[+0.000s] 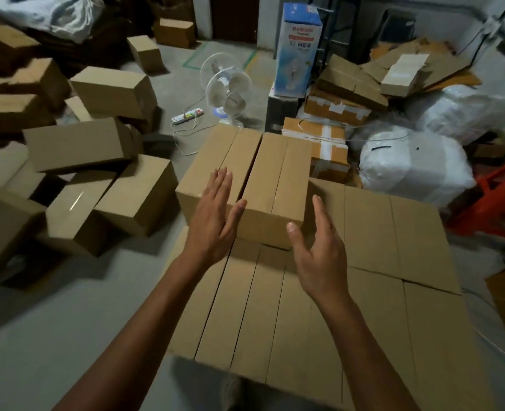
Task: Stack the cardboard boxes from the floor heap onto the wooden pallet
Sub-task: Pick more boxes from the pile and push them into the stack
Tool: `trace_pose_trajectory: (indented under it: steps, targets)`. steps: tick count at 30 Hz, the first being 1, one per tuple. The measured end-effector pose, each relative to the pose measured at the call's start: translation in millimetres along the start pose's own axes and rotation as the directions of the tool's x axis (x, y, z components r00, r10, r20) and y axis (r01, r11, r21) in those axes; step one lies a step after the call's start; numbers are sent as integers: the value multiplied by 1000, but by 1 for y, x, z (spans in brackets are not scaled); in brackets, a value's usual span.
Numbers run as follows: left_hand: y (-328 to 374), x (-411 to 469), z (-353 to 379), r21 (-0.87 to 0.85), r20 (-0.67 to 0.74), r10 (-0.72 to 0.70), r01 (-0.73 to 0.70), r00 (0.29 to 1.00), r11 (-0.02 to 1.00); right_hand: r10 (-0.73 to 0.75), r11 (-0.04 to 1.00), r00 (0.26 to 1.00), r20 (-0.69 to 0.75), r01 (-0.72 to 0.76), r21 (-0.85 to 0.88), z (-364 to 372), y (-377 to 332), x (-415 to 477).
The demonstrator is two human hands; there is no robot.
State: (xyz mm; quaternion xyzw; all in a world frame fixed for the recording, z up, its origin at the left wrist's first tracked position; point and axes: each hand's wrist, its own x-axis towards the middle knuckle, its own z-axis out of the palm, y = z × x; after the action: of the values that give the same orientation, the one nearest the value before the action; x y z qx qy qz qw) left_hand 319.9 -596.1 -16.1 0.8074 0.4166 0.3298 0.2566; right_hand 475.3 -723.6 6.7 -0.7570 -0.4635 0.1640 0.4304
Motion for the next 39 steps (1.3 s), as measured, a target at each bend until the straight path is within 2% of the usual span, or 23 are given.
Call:
trace_pose_trajectory:
  steps: [12, 18, 23, 27, 29, 39]
  targets:
    - [26, -295, -80, 115, -128, -244, 259, 961, 959, -124, 992, 964, 236, 115, 52, -14, -24, -223]
    - [10, -399, -125, 187, -176, -395, 425, 901, 886, -154, 988, 894, 422, 129, 86, 30, -42, -278]
    - [-10, -432, -170, 166, -256, -482, 529, 838, 832, -188, 982, 808, 559, 147, 118, 84, -65, -301]
    - [-51, -443, -215, 168, -277, -515, 568, 811, 806, -225, 974, 759, 611, 169, 148, 141, -98, -300]
    - [-71, -442, -235, 188, -279, -503, 560, 818, 807, -246, 969, 747, 617, 178, 172, 167, -112, -294]
    - [-235, -404, -393, 130, -370, -551, 630, 748, 766, -302, 951, 728, 615, 182, 251, 369, -248, -259]
